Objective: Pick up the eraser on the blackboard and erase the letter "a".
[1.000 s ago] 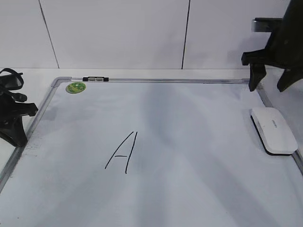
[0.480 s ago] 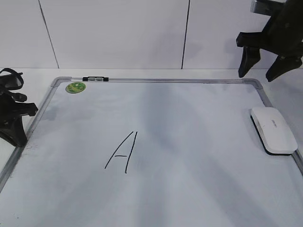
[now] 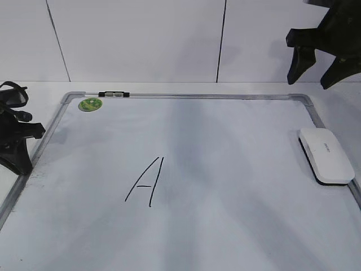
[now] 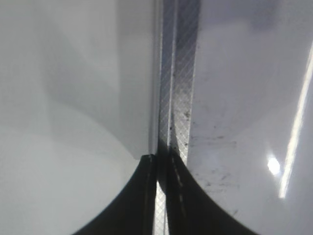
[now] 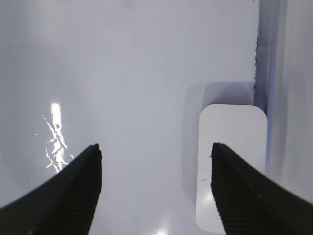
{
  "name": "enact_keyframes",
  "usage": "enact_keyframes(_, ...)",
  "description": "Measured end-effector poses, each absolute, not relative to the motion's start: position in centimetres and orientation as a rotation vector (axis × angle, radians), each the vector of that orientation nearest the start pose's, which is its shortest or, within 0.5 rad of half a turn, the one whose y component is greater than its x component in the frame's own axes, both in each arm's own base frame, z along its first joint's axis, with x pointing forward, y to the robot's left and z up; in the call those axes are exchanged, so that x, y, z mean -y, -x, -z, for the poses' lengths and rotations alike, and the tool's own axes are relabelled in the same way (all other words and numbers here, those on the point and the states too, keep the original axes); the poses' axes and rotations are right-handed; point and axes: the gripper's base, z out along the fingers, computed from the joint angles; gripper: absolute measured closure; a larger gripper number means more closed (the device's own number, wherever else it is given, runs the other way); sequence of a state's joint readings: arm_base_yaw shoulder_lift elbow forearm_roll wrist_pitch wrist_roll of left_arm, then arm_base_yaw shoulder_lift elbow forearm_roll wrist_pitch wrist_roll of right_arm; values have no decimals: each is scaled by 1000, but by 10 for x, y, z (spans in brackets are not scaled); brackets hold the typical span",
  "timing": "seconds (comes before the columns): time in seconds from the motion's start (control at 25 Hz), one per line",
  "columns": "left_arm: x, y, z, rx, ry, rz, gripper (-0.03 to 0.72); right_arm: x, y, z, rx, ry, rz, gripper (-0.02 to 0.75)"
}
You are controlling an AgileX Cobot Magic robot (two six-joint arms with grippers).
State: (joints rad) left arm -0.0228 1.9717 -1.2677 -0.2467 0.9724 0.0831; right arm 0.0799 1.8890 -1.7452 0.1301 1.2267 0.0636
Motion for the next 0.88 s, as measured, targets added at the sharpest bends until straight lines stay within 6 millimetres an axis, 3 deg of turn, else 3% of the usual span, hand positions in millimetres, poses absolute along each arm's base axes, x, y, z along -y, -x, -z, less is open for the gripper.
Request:
enact_keyframes(0.28,27,-362,-152,-3139,55,320,656,-44,-400,-300,-2858,-14,-226,178)
enact_keyframes(0.6,25,-366,-154,-3163,15,283,502,-45,-400,-301,-2858,-18,-243,178)
enact_keyframes(0.88,26,-386,-198,-3147,-38,307,489,-45,-400,-301,-2859,-17,-243,178)
